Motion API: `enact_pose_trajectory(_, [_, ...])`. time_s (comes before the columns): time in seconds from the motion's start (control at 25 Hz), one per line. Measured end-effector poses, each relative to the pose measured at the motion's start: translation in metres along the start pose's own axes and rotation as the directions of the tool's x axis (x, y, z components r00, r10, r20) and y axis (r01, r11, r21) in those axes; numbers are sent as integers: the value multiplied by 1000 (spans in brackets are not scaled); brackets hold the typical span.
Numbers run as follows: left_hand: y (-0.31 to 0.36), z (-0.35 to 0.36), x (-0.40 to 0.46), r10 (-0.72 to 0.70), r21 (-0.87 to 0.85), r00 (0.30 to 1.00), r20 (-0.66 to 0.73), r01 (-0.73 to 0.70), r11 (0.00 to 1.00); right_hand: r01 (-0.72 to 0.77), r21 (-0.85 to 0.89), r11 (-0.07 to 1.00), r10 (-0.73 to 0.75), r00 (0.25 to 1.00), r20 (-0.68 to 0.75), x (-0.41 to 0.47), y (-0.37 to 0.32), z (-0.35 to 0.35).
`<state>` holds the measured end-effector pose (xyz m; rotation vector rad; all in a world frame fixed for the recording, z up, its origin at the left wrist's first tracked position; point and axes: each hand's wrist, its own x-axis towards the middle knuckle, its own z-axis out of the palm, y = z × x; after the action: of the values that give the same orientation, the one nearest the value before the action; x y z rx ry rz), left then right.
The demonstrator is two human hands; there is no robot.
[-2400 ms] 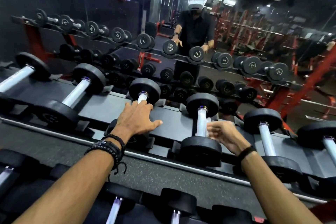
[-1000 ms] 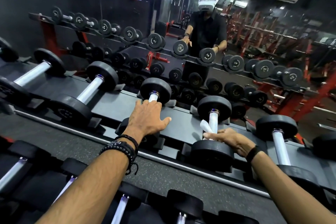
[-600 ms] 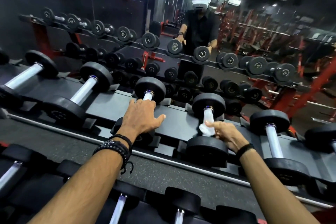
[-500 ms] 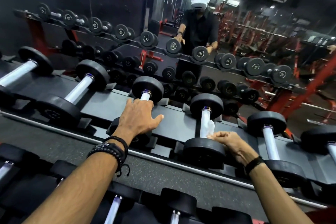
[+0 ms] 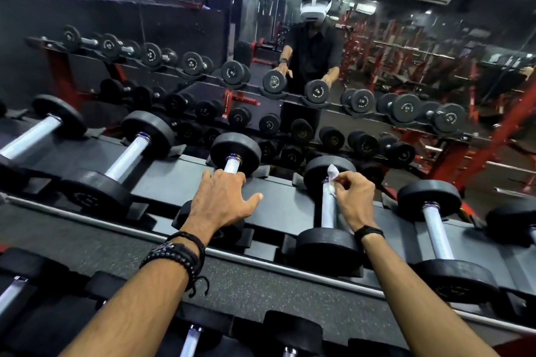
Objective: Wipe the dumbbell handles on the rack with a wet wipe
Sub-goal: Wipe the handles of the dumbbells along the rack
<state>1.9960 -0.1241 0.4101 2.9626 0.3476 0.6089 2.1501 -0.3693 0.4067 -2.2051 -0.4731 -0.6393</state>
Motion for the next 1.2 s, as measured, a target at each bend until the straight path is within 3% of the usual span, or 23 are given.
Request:
enact_pose_trajectory(0.08, [0, 1, 0, 8, 8, 1000, 6, -8, 1000, 59, -42, 997, -59, 998, 2, 0, 0, -1])
enact_pose_trajectory(0.12, [0, 1, 0, 8, 7, 1000, 4, -8, 1000, 19, -18, 1000, -19, 1000, -16, -1, -2, -3])
enact_pose_trajectory(0.2, [1, 1, 0, 2, 3, 1000, 2, -2, 1000, -147, 98, 984, 152, 987, -48, -2, 5, 1])
enact_pose_trajectory(0.28, [2, 0, -1, -2, 14, 1000, 0, 2, 1000, -368, 208, 906, 372, 928, 20, -1, 25, 9])
enact_pose_trajectory(0.36, [3, -1, -1, 3, 27, 1000, 9, -3, 1000, -595, 315, 740, 564, 803, 193, 0, 53, 19])
enact_pose_trajectory(0.44, [4, -2, -1, 7, 32, 1000, 19, -7, 999, -692, 380, 613, 605, 721, 338, 3, 65, 24])
enact_pose_trajectory(0.52, [4, -2, -1, 6, 43, 1000, 17, -6, 999, -747, 462, 478, 631, 658, 411, 1, 23, 6])
enact_pose_trajectory(0.64, [5, -1, -1, -1, 85, 1000, 3, 0, 996, -836, 531, 142, 494, 524, 693, 0, 4, 0])
enact_pose_trajectory(0.72, [5, -1, -1, -8, 92, 1000, 3, 8, 996, -859, 510, 42, 415, 480, 773, 1, -5, -2])
enact_pose_trajectory(0.92, [5, -2, -1, -20, 83, 1000, 7, 20, 996, -901, 397, 173, 411, 432, 803, 10, -3, 16])
enact_pose_trajectory(1.0, [4, -3, 0, -17, 88, 1000, 6, 17, 996, -891, 381, 247, 402, 452, 796, 12, -1, 21])
enact_pose_trajectory(1.2, [3, -1, 1, -20, 56, 999, 26, 18, 998, -873, 387, 295, 477, 486, 732, 9, 1, 31])
